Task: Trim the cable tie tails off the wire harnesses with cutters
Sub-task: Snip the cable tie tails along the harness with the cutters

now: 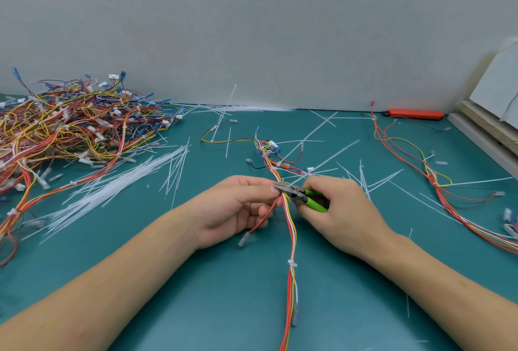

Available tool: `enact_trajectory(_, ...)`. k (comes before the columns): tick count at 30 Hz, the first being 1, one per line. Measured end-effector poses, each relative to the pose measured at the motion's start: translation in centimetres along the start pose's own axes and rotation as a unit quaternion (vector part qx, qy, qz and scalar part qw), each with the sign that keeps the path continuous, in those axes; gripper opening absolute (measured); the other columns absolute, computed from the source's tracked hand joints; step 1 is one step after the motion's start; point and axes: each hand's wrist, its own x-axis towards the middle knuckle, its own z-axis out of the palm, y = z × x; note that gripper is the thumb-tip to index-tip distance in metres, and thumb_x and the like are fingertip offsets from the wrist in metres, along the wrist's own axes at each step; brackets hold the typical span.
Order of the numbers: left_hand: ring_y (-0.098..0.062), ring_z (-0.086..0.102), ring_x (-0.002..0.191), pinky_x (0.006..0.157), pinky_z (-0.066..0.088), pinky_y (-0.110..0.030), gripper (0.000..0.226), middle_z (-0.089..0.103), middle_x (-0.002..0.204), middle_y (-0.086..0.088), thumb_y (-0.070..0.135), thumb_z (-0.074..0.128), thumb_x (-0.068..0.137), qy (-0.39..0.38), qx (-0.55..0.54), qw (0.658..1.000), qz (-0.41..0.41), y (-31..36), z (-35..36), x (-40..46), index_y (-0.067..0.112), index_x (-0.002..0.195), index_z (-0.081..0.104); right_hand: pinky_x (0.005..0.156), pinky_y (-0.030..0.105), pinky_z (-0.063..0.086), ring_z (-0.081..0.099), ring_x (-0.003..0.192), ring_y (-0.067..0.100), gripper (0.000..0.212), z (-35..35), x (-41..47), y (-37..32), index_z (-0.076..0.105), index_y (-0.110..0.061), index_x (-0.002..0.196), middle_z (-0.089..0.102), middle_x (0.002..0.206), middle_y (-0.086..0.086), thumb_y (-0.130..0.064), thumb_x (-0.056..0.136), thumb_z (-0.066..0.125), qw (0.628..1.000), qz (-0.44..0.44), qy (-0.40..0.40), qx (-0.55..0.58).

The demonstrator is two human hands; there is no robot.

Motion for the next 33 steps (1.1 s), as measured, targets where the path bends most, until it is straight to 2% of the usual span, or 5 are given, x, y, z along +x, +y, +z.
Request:
enact_trajectory(7, -0.005, 0.05, 0.056, 0.057, 0.045, -0.021, 0.011, 0.066, 0.075, 0.003, 0.019, 0.066, 0.094, -0.004, 0.006, 1.0, 0.003, 0.12, 0.12, -0.09, 0.014, 0.093, 0.076, 0.055, 0.041, 0.043, 0.039, 0.059, 0.019, 0.031, 0.31, -0.1, 0.1, 0.045, -0.02, 0.071, 0.045, 0.059, -0.003, -0.043, 0.083, 0.061, 1.0, 0.014, 0.011, -0.007)
enact_trajectory(16, -0.005, 0.05, 0.056, 0.058, 0.045, -0.021, 0.015, 0.066, 0.075, 0.003, 0.019, 0.064, 0.098, -0.003, 0.004, 1.0, 0.007, 0.14, 0.19, -0.11, 0.015, 0.087, 0.074, 0.079, 0.029, 0.049, 0.062, 0.088, 0.013, 0.012, 0.24, 0.03, 0.2, 0.072, -0.021, 0.098, 0.067, 0.09, -0.01, -0.024, 0.089, 0.079, 0.998, -0.037, 0.047, 0.026)
enact_trajectory(24, -0.007, 0.047, 0.057, 0.057, 0.044, -0.021, 0.01, 0.062, 0.081, -0.001, 0.019, 0.066, 0.092, -0.007, -0.003, 1.0, 0.004, -0.04, -0.2, 0.12, 0.013, 0.09, 0.073, 0.073, 0.014, 0.04, 0.056, 0.085, 0.005, 0.011, 0.37, 0.27, 0.41, 0.075, -0.025, 0.1, 0.066, 0.087, -0.013, -0.025, 0.089, 0.076, 0.999, -0.037, 0.01, 0.017)
enact_trajectory(29, -0.005, 0.048, 0.056, 0.058, 0.045, -0.02, 0.017, 0.063, 0.069, 0.006, 0.021, 0.063, 0.096, -0.021, 0.01, 1.0, 0.002, 0.06, -0.23, 0.11, 0.017, 0.084, 0.073, 0.071, 0.037, 0.049, 0.057, 0.077, 0.014, 0.004, 0.28, 0.3, 0.39, 0.072, -0.024, 0.091, 0.064, 0.078, -0.007, -0.027, 0.09, 0.075, 1.0, -0.018, 0.0, 0.019)
enact_trajectory(33, -0.005, 0.048, 0.056, 0.057, 0.045, -0.02, 0.012, 0.064, 0.075, 0.003, 0.02, 0.065, 0.093, -0.016, 0.01, 1.0, 0.001, 0.04, -0.23, 0.12, 0.015, 0.087, 0.074, 0.058, 0.04, 0.041, 0.043, 0.061, 0.015, 0.026, 0.21, 0.19, 0.44, 0.051, -0.025, 0.071, 0.045, 0.06, -0.007, -0.034, 0.086, 0.068, 1.0, -0.015, -0.001, 0.003)
